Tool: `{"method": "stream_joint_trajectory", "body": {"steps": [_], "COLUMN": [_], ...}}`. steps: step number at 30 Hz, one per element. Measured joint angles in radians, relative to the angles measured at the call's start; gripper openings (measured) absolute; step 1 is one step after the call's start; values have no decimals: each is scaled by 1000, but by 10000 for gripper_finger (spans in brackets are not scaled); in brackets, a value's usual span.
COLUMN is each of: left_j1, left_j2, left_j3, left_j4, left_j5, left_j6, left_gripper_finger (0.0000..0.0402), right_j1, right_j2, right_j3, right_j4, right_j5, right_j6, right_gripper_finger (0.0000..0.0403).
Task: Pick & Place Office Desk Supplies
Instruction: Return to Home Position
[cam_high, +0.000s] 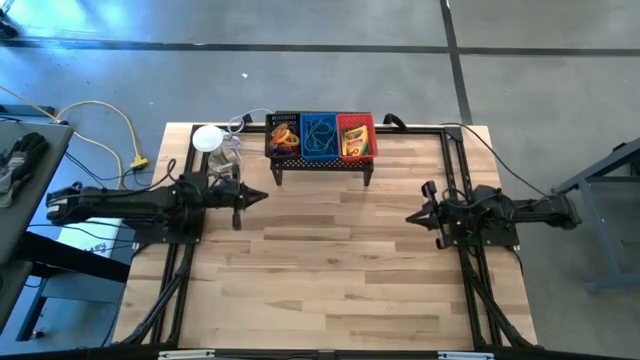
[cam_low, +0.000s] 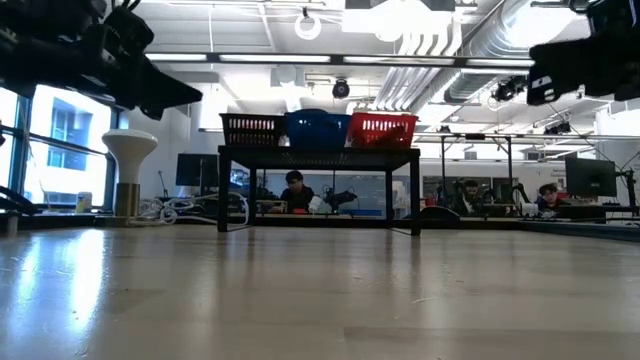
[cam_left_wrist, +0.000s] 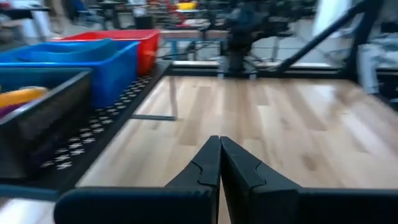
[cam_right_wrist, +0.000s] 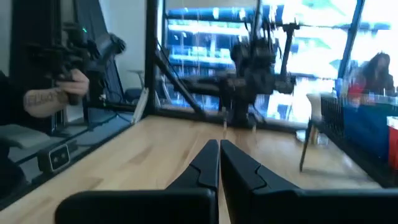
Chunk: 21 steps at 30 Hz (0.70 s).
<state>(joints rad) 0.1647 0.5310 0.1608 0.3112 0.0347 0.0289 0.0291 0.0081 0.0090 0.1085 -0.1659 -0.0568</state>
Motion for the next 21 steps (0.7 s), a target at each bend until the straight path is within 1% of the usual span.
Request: {"method": "stream_joint_trajectory", "body": {"steps": [3,5,8,14,17,21], "left_j1": [24,34,38,36,36,26], "left_j2": [0,0,3,-5,-63,-179], "left_j3": [0,0,-1,-2,-2,-3], "left_j4": [1,0,0,-51,-136,-248], "left_j5": [96,130,135,145,149,217], "left_j6": [-27,-36,-58,-94,-104,-83], "left_gripper_finger": [0,0,0,0,0,0], "right_j1": [-9,-11,-10,-10,-10,-10], "right_j2": [12,15,16,21,21,21], "right_j3": [0,0,0,-1,-1,-1], "right_j4": [1,-19,-51,-52,-52,-52], "right_j5": [0,-1,3,6,7,7], "right_j6": [24,26,33,164,163,163], "right_gripper_finger": [3,3,3,2,2,2]}}
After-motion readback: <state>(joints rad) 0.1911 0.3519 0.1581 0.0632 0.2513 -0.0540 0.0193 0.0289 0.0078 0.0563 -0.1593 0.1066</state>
